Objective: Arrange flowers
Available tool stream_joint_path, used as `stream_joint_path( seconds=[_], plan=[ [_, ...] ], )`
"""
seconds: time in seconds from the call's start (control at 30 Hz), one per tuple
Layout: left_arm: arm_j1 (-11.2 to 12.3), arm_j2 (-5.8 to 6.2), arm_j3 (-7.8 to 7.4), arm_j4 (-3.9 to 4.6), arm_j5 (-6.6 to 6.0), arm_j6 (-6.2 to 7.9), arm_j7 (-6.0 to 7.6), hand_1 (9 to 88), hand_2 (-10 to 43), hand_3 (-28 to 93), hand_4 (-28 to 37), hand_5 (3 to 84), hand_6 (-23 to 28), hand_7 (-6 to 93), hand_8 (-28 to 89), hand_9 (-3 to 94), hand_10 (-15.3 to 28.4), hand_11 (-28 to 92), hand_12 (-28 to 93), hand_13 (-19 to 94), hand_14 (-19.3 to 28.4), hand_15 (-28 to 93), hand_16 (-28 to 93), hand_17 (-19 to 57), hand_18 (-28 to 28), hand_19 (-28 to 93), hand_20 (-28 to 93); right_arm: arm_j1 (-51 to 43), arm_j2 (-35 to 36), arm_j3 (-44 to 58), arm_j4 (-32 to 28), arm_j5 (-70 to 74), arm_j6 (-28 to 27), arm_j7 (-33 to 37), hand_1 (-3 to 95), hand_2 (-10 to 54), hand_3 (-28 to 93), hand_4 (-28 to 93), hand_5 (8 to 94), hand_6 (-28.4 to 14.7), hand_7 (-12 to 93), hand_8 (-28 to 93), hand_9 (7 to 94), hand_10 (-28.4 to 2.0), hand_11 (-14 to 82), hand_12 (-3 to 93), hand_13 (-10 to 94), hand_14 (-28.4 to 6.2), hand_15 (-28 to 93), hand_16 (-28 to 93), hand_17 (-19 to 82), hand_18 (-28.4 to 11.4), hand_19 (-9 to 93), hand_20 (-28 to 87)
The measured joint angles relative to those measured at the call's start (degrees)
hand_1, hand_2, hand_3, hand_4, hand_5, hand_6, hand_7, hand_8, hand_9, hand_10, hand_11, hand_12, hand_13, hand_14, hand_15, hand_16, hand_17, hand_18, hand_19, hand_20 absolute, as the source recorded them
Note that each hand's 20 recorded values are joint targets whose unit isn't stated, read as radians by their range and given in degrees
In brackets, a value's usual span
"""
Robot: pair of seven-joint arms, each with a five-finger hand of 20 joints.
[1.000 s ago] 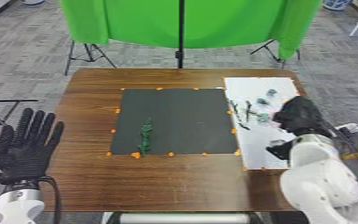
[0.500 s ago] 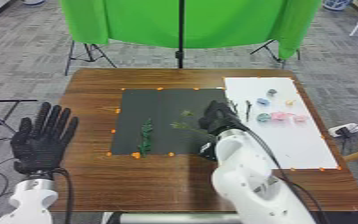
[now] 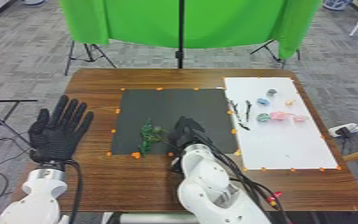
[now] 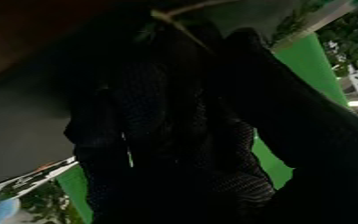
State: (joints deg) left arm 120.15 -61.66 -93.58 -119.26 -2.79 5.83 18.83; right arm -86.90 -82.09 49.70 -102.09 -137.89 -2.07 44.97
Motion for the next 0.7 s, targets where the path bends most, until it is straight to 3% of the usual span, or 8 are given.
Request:
stream_joint_path(
  seconds=[0.13, 0.23, 0.47, 0.7],
  plan=[
    [0.0, 0.0, -0.11, 0.0, 0.04, -0.01, -0.14, 30.0, 15.0, 78, -28.3, 45.3, 8.7, 8.6, -9, 38.8, 13.9, 16, 8, 28, 13.5, 24, -7, -5.9, 12.2, 31, 10, -0.3, -0.1, 0.2, -1.0, 0.6, 0.0, 0.0, 41.0, -9.5, 82, -21, 63.1, -8.9, 32, 0, 67.7, -21.1, 41.9, 23.7, 62, -18.1, 72, 21, 37, -27.9, 93, 45],
    [0.1, 0.0, -0.13, 0.0, 0.06, -0.04, -0.23, 29.9, 15.0, 78, -28.3, 45.3, 8.7, 8.7, -9, 38.8, 13.9, 16, 8, 28, 13.5, 24, -7, -5.9, 12.2, 31, 10, -0.5, 0.1, 0.3, -1.8, 0.9, 0.2, 0.1, 38.6, -9.5, 83, -19, 62.6, -8.8, 33, -13, 66.6, -21.5, 42.9, 21.9, 62, -18.5, 72, 21, 37, -28.0, 93, 45],
    [1.2, -0.08, -0.74, -0.18, 0.06, -0.08, -0.02, 30.0, 15.0, 78, -28.3, 45.2, 8.6, 8.7, -9, 38.8, 13.9, 16, 8, 28, 13.5, 24, -7, -5.9, 12.1, 30, 10, -1.2, 1.4, 0.4, -4.6, 2.8, 0.7, 0.2, 37.7, -9.5, 82, -19, 63.9, -9.0, 32, -14, 67.6, -21.7, 42.7, 22.0, 62, -18.7, 72, 21, 37, -28.0, 93, 45],
    [1.6, -0.39, -0.79, -0.19, 0.0, -0.08, 0.64, 30.0, 15.0, 78, -28.3, 45.3, 8.7, 8.6, -9, 38.8, 14.0, 16, 8, 28, 13.5, 24, -7, -5.8, 12.1, 30, 10, -1.8, 3.1, 0.5, -7.8, 4.3, 0.6, 0.0, 37.3, -9.5, 81, -19, 65.3, -9.8, 20, -12, 68.5, -21.7, 40.3, 21.7, 62, -19.0, 72, 21, 37, -28.1, 93, 46]
  ],
)
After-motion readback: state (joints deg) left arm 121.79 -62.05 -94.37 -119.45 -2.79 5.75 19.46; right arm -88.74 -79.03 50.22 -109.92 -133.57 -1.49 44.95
